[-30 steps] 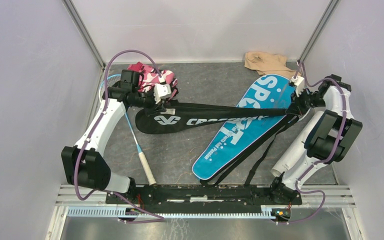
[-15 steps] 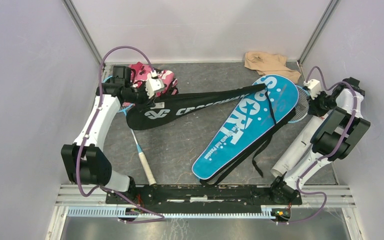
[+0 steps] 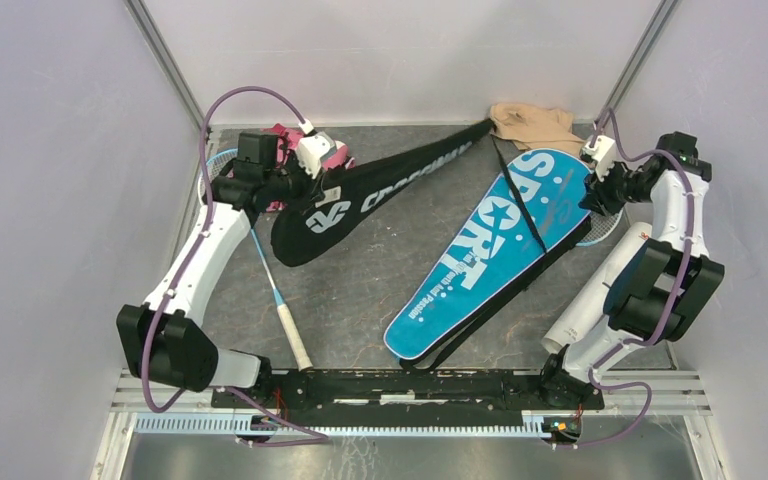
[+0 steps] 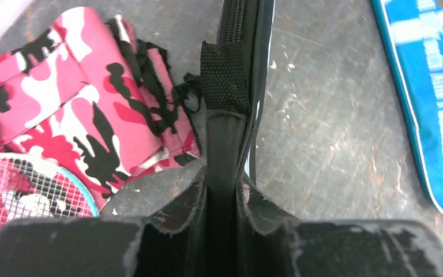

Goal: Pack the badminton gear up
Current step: Place the racket bag at the center of the board.

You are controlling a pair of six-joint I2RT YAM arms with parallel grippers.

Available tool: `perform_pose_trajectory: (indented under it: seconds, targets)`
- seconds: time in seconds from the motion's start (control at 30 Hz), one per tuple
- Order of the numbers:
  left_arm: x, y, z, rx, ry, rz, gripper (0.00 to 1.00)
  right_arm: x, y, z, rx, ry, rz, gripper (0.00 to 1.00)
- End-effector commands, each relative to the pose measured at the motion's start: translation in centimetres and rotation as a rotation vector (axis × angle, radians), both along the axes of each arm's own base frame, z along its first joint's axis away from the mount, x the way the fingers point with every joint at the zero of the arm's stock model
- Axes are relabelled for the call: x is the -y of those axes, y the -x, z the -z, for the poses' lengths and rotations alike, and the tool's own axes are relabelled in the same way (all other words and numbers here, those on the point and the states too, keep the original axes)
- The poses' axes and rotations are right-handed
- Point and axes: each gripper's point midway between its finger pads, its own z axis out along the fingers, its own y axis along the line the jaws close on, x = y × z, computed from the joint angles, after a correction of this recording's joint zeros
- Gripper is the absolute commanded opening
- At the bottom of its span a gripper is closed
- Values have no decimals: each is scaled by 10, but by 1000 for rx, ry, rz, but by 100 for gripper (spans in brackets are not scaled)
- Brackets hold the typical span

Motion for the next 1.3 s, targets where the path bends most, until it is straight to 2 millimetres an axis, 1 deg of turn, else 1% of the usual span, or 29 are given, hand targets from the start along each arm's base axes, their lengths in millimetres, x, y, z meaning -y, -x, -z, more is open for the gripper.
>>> perform_pose_trajectory:
  seconds: [0.0, 0.07, 0.13, 0.17, 0.23, 0.3, 0.43, 0.53, 0.6, 0.73, 0.83, 0.93, 1.0, 1.1, 1.27]
  targets:
    - [-18, -39, -59, 239, 62, -303, 2, -19, 7, -4, -10, -71, -8, 32]
    - [-22, -40, -57, 266, 25, -334, 2, -19, 8, -4, -12, -74, -6, 32]
    - [-14, -35, -52, 261, 2, -290, 2, -21, 10, -3, -18, -77, -4, 32]
    - [-6, -30, -46, 254, -19, -244, 2, -22, 11, -3, -18, -79, -5, 32]
    - [9, -19, -30, 260, -96, -154, 2, -23, 13, -2, -22, -84, -4, 33]
    - [18, -9, -12, 283, -207, -74, 2, -25, 16, -2, -28, -88, -7, 34]
    - [29, 9, 22, 257, -324, 29, 3, -31, 20, -1, -38, -97, -1, 37]
    - [32, 22, 42, 224, -379, 94, 6, -37, 23, 5, -56, -110, 17, 42]
    - [35, 31, 52, 209, -403, 136, 13, -44, 25, 10, -64, -112, 24, 46]
    - [41, 53, 76, 161, -438, 247, 29, -47, 22, 20, -77, -113, 77, 51]
    - [45, 65, 90, 108, -452, 298, 38, -45, 17, 25, -88, -114, 151, 56]
    - [45, 74, 102, 57, -465, 329, 46, -34, 11, 29, -81, -104, 286, 59]
    - [45, 78, 103, 40, -464, 339, 52, -24, 7, 29, -65, -92, 380, 60]
    - [48, 85, 100, 21, -442, 366, 65, -11, 4, 30, -55, -78, 502, 60]
    - [57, 98, 89, 5, -385, 421, 92, 17, -3, 35, -28, -44, 702, 61]
